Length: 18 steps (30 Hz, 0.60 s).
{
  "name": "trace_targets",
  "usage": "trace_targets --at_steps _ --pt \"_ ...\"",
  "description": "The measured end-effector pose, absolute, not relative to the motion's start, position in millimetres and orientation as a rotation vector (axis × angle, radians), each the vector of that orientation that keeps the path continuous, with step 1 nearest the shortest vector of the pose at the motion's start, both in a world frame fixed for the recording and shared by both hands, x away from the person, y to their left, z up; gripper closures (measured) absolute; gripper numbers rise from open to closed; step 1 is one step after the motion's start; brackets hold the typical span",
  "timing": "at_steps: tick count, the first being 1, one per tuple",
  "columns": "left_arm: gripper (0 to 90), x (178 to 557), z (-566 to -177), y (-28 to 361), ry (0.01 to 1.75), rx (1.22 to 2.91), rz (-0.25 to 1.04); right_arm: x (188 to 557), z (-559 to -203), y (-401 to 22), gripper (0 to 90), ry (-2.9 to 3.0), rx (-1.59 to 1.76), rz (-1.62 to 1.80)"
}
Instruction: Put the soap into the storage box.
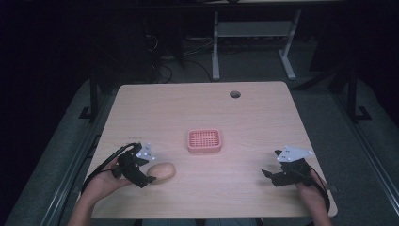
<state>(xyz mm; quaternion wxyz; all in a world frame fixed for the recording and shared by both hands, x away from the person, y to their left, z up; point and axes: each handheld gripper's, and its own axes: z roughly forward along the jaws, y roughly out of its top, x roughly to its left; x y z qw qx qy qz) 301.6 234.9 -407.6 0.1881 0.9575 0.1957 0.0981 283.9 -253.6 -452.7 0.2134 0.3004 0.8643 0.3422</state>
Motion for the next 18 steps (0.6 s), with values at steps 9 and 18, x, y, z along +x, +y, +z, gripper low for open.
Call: trace_targets --at_steps 9,18 --pt "20.7 308.1 -410.1 224.4 0.532 2.706 0.251 284.0 -453.0 -253.7 14.0 2.403 0.835 0.949" --pt "20.7 313.3 -412.6 214.3 0.502 2.732 0.225 283.8 -452.8 -254.0 14.0 2.400 0.835 0.952"
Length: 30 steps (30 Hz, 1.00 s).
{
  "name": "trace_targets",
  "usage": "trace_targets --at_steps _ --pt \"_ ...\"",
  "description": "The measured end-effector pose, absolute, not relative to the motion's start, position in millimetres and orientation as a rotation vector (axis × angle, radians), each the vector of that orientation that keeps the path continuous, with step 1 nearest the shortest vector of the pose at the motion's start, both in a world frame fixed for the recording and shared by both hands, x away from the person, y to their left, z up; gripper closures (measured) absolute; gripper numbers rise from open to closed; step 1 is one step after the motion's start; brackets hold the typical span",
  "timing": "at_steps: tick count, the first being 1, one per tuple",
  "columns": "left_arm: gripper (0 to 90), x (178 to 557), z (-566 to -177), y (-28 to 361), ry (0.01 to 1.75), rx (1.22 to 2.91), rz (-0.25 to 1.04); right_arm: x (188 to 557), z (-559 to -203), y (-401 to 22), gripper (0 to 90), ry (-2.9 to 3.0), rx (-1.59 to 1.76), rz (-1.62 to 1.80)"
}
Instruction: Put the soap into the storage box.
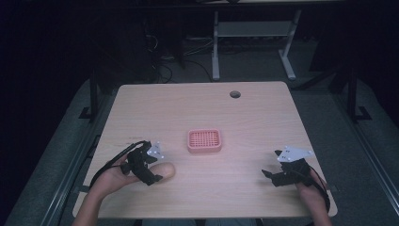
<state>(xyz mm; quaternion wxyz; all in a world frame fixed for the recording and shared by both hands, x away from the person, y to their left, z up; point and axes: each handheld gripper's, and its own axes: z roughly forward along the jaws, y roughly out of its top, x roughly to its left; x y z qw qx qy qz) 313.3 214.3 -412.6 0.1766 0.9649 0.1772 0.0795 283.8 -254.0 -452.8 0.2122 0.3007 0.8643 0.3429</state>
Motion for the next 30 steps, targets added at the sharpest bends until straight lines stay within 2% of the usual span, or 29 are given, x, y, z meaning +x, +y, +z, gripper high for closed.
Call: trace_targets --at_steps 30 --pt "21.6 325.0 -430.6 199.5 0.484 2.826 0.129 284.1 -452.8 -254.1 14.0 2.403 0.832 0.954"
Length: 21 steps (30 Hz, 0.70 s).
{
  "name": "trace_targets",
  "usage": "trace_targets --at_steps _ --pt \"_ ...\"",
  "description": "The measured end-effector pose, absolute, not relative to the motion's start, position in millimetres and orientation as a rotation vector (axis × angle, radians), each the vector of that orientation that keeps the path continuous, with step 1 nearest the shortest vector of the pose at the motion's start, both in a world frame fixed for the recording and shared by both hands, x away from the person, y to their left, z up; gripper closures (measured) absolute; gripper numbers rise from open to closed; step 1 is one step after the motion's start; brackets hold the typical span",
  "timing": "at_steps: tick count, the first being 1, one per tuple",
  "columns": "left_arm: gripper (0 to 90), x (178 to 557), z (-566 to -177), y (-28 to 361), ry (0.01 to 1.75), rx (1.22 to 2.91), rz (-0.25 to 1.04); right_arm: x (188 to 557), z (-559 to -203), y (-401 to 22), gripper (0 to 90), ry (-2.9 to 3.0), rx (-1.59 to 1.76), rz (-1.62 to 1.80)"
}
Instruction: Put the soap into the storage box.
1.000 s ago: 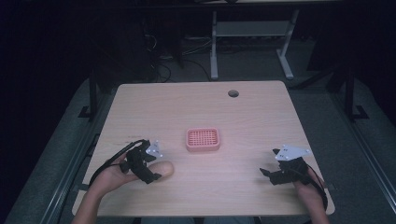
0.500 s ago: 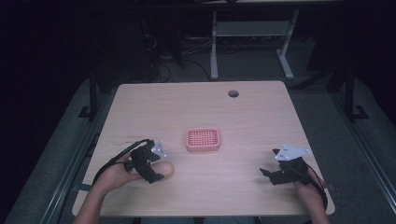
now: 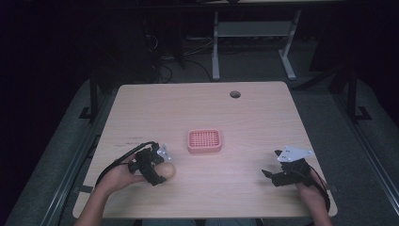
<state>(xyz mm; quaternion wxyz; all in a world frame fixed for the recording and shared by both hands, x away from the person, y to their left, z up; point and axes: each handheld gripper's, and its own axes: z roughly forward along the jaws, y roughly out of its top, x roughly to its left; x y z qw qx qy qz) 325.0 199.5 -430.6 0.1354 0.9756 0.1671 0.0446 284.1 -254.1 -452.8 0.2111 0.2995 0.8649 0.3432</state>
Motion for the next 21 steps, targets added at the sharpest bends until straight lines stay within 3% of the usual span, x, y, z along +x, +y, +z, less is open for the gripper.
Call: trace_targets --at_steps 21 --pt "26.8 331.3 -438.7 194.6 0.471 2.872 0.079 283.6 -452.5 -253.7 14.0 2.400 0.835 0.957"
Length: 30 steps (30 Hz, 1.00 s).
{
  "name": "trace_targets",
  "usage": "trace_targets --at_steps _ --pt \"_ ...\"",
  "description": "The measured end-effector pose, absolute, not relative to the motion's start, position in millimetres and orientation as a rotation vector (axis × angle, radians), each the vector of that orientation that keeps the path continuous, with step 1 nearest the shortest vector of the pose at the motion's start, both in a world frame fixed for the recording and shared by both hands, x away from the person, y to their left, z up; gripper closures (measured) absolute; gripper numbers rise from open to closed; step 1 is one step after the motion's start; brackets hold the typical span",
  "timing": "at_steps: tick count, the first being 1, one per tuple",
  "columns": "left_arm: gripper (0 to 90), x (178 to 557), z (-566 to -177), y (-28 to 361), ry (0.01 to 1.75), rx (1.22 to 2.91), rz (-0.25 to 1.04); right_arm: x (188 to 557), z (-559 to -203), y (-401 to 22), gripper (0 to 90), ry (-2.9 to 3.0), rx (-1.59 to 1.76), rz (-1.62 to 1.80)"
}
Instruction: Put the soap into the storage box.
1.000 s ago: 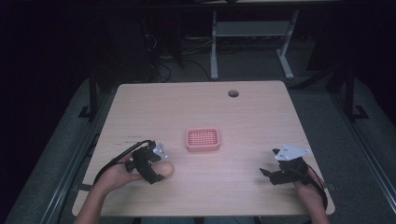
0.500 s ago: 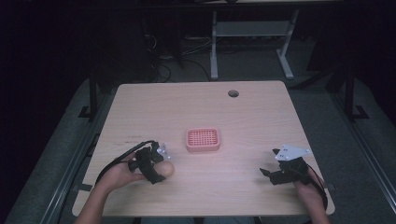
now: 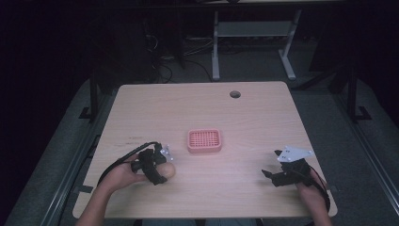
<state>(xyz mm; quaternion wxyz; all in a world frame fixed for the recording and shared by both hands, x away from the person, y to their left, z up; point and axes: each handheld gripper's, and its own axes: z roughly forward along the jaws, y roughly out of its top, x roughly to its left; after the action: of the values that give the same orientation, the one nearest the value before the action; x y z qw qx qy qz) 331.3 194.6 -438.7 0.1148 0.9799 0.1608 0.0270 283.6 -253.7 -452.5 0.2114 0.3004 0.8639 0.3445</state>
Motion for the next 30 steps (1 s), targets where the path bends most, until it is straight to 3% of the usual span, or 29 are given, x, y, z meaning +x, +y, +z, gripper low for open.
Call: trace_targets --at_steps 30 --pt "32.0 331.1 -438.6 193.2 0.439 2.861 0.012 283.7 -452.0 -254.5 14.0 2.398 0.832 0.955"
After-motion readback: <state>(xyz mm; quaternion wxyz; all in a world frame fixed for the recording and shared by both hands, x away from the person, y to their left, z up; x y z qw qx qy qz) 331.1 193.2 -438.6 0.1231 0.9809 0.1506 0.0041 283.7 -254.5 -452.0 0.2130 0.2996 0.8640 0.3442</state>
